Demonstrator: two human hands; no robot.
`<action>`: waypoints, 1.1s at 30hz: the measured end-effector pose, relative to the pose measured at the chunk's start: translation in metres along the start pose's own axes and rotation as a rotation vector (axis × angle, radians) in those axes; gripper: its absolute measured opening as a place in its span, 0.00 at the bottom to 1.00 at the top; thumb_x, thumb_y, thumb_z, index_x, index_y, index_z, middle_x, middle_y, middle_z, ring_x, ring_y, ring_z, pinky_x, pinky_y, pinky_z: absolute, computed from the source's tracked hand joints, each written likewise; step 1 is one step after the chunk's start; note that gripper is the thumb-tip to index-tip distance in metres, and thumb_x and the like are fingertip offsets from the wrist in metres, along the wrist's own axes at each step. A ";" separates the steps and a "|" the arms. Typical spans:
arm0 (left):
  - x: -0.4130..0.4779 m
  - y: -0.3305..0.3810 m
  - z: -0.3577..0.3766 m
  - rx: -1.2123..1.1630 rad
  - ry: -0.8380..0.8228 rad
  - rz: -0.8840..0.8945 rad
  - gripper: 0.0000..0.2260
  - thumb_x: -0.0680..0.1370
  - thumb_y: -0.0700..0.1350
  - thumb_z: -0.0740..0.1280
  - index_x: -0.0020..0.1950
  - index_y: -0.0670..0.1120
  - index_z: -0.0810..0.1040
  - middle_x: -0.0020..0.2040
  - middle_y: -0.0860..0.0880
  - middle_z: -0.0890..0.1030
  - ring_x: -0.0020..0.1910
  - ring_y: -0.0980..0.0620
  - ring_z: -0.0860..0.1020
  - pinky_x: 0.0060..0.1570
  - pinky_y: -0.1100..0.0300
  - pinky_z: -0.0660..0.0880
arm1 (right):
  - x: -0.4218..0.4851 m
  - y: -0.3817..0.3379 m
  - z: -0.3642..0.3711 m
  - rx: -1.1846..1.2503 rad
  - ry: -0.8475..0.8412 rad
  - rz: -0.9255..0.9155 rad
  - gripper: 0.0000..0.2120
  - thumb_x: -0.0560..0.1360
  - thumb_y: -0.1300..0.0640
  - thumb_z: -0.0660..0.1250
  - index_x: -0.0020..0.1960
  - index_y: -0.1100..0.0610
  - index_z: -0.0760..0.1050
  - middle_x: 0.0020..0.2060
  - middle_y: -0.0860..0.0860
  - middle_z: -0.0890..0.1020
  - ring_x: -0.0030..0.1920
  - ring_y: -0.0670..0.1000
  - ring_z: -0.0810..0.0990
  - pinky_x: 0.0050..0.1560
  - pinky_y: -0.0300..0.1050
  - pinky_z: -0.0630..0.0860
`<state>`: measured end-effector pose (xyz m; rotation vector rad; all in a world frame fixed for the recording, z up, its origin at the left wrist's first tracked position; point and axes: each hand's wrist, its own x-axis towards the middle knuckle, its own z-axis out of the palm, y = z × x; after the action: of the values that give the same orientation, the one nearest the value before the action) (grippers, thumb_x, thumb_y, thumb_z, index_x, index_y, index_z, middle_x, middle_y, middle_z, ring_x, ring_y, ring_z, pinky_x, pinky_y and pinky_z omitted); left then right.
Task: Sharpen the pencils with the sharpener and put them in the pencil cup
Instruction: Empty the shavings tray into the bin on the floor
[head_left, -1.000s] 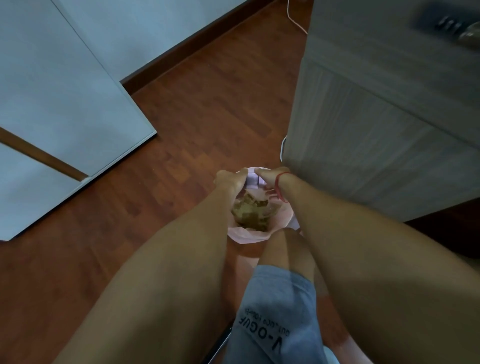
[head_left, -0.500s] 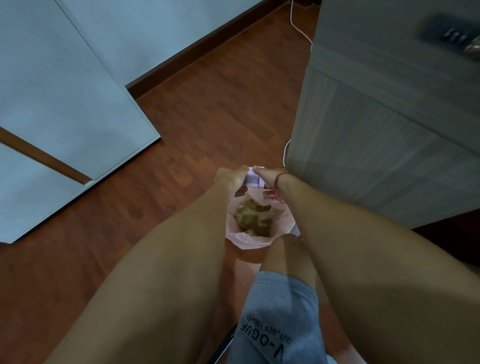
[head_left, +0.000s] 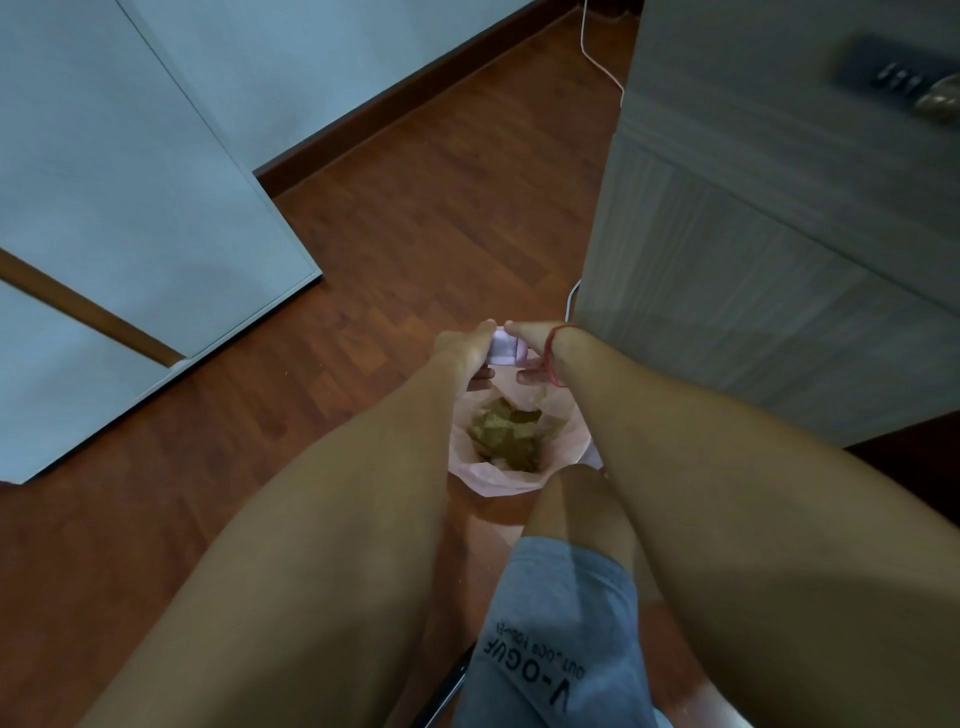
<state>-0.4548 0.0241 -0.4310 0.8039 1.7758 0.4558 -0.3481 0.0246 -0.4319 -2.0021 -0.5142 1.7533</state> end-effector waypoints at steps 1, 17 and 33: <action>-0.001 0.000 0.000 0.005 -0.011 -0.001 0.19 0.77 0.55 0.64 0.58 0.41 0.77 0.48 0.41 0.82 0.36 0.49 0.80 0.38 0.57 0.82 | 0.000 -0.001 0.000 0.008 0.000 0.008 0.15 0.75 0.48 0.67 0.50 0.61 0.74 0.53 0.56 0.78 0.45 0.53 0.79 0.25 0.42 0.79; -0.007 0.005 0.003 0.008 0.036 0.013 0.20 0.76 0.55 0.64 0.60 0.41 0.76 0.49 0.40 0.83 0.35 0.48 0.80 0.37 0.56 0.82 | -0.010 -0.008 -0.001 0.100 0.047 -0.061 0.12 0.80 0.54 0.63 0.53 0.61 0.65 0.46 0.57 0.72 0.45 0.52 0.76 0.57 0.47 0.79; -0.006 0.009 -0.003 0.000 0.011 -0.038 0.20 0.77 0.52 0.63 0.61 0.39 0.74 0.39 0.40 0.82 0.31 0.48 0.80 0.36 0.57 0.82 | -0.015 -0.010 0.007 0.061 0.110 -0.083 0.19 0.75 0.53 0.69 0.61 0.62 0.75 0.54 0.56 0.81 0.44 0.53 0.79 0.25 0.42 0.73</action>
<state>-0.4534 0.0264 -0.4204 0.7672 1.7980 0.4359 -0.3569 0.0255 -0.4146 -1.9923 -0.4942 1.5816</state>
